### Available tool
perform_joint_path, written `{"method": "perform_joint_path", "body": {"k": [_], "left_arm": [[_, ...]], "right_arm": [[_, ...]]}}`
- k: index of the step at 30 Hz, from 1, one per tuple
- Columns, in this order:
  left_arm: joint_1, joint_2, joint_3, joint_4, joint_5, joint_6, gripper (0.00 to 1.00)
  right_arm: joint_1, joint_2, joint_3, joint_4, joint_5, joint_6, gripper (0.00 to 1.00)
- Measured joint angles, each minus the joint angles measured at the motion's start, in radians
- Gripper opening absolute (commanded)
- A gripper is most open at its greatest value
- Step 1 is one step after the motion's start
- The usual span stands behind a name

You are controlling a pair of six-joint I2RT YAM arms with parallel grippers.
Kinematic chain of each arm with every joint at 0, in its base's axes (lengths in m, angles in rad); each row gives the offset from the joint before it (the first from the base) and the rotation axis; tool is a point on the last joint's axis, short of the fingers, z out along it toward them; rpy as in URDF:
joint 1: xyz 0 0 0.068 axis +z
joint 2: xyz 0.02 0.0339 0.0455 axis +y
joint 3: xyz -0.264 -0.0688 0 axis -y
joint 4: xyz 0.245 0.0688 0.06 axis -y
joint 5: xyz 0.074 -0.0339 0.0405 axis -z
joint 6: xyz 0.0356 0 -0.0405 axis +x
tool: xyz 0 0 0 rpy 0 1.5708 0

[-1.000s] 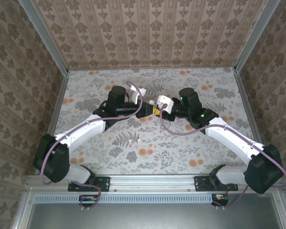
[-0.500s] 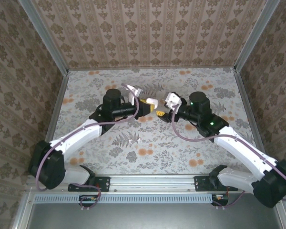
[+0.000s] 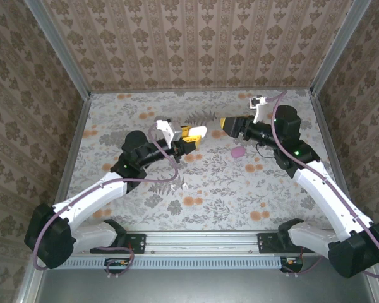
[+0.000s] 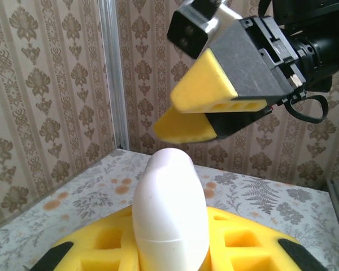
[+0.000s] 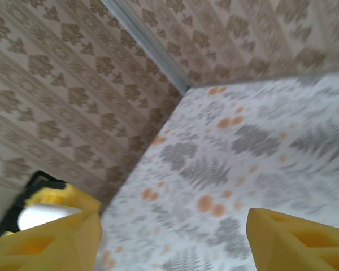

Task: Insert wireless bluetooth earbuds into charging case

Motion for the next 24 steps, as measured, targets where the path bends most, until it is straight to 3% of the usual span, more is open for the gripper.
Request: {"method": "perform_joint_path", "body": {"k": [6,10,24], "left_arm": [[-0.012,0.0,-0.012,0.038,-0.037,0.028,0.21],[-0.012,0.0,-0.012,0.062,-0.049,0.035,0.21],[-0.026,0.023,-0.012,0.103,-0.084,0.037,0.23]], "right_arm": [[0.01,0.088,0.01,0.104,-0.128,0.344,0.7],[0.055,0.129,0.012,0.168,-0.171,0.477,0.71],[0.119,0.179,0.075,0.179,-0.233,0.595,0.71]]}}
